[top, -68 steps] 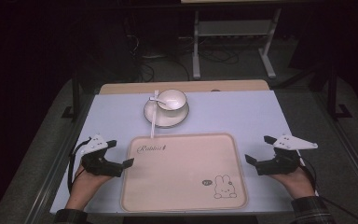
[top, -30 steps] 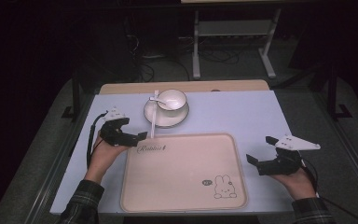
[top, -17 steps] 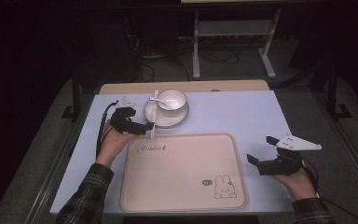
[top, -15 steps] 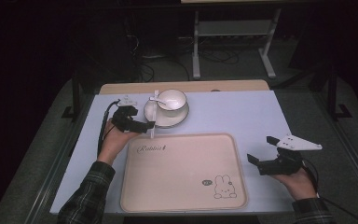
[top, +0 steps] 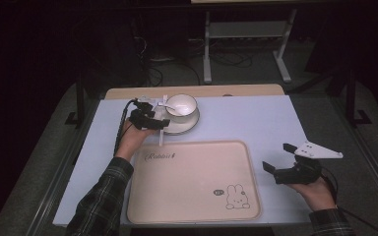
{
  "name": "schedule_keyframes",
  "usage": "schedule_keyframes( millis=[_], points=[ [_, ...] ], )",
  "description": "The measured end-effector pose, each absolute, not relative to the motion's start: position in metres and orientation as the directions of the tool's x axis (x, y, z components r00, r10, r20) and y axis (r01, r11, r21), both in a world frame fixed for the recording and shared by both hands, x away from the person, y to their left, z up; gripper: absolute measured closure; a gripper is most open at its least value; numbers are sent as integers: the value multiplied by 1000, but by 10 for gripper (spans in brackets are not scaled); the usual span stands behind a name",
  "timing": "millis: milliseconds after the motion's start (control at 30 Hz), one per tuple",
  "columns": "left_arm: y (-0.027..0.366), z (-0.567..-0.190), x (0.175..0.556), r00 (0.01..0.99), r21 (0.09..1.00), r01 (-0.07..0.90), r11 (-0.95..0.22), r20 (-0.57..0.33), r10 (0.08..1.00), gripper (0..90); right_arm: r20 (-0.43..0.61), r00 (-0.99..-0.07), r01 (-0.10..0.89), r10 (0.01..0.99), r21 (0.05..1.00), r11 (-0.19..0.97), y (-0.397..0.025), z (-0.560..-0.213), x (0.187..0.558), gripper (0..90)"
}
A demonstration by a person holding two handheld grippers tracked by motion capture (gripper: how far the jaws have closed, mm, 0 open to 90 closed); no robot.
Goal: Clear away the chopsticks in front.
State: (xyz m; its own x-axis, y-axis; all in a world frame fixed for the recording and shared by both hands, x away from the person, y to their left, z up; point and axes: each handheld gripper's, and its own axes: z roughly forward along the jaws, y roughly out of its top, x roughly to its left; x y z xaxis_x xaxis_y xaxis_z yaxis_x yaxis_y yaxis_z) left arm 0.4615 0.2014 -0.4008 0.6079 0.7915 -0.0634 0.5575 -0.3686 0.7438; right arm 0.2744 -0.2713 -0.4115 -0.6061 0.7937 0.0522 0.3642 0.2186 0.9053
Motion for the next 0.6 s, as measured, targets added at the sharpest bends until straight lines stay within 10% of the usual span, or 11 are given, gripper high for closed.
schedule_keyframes(
  millis=[600],
  points=[
    [186, -419, 481, 548, 646, 630, -432, 25, 836, 562, 63, -605, 365, 794, 908, 206, -274, -411, 274, 0]
  ],
)
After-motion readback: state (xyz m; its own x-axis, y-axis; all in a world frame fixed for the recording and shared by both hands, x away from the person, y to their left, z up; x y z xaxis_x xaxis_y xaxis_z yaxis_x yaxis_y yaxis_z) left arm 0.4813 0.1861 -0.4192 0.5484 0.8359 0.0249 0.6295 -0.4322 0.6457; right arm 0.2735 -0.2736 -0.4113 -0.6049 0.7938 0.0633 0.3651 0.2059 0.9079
